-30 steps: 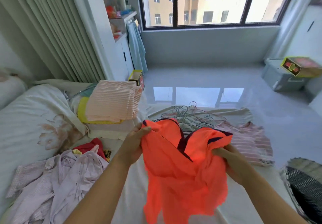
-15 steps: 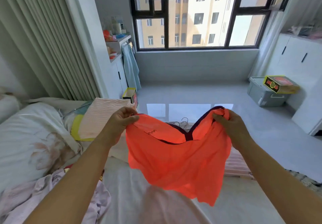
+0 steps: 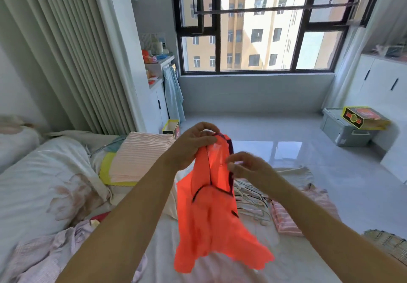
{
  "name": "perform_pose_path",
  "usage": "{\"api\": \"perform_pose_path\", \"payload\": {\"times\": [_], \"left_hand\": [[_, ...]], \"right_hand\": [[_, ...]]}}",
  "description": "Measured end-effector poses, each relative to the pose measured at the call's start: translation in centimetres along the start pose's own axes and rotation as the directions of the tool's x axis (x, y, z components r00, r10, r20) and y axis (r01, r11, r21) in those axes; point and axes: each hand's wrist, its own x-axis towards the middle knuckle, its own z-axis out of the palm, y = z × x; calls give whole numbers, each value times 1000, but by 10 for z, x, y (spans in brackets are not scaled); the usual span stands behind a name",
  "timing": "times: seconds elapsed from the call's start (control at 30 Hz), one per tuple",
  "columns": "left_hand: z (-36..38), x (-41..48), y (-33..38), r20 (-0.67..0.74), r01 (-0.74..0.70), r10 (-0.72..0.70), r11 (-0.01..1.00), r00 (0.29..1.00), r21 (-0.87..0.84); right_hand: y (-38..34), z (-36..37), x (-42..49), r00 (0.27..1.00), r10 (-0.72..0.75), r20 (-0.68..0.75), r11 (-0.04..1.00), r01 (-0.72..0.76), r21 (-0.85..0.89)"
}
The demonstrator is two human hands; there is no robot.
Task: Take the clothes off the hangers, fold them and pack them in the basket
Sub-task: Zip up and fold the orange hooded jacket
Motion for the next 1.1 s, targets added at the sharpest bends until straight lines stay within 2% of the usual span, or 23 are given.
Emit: {"api": "perform_pose_path", "payload": {"times": [0.03,0.07,0.13,0.17,0.23,0.3,0.37,0.4,0.5,0.6,0.7,0.77,0.8,0.83,0.9,0.97,1.1], "left_hand": [[4,0,5,73,-6,4,1000,997,29],[7,0,9,140,-12,4,998,990,58],[11,-2,18,214,-36,15,995,977,98],[11,-4,20,207,-49,25,992,978,112],[4,-7,19,128,-90,63,973,990,211],[-4,-12,8,18,-115,121,877,993,466],[-11,-18,-22,-107,-48,159,745,982,665],[-15,-23,-42,-172,12,154,709,973,705],[-28,-41,-91,-314,189,43,718,949,670],[-50,-57,-107,-422,364,-135,767,896,528],[-65,-64,-88,-396,381,-223,843,891,380],[-71,-58,-66,-382,303,-179,907,907,293],[-72,-52,-55,-374,256,-142,926,916,276],[-70,-46,-44,-352,210,-105,938,930,277],[-56,-34,-23,-278,140,-51,940,959,312],[-35,-22,-4,-194,84,-14,929,981,361],[-2,-9,20,-40,-24,43,919,998,393]], "right_hand": [[-7,-1,6,995,-36,-91,998,32,-48],[-14,-5,13,992,-63,-112,997,58,-51],[-27,-10,23,997,-74,-5,997,74,28],[-32,-10,26,997,-64,45,995,60,78],[-39,-6,29,999,-43,15,998,43,39],[-43,-1,34,989,-79,-124,994,69,-85],[-49,5,38,969,-114,-218,991,95,-96],[-54,7,39,960,-129,-250,990,112,-83],[-70,9,41,930,-167,-328,986,152,-71],[-75,-7,44,876,-187,-444,981,140,-136],[-61,-35,46,825,-156,-543,968,18,-251],[-46,-49,40,872,-58,-486,947,-106,-302],[-39,-50,35,914,25,-405,946,-153,-285],[-33,-49,28,949,114,-295,954,-187,-233],[-25,-39,14,968,246,-44,965,-249,-80],[-17,-28,9,961,256,108,967,-254,-24],[-5,0,22,985,128,113,991,-123,-48]]}}
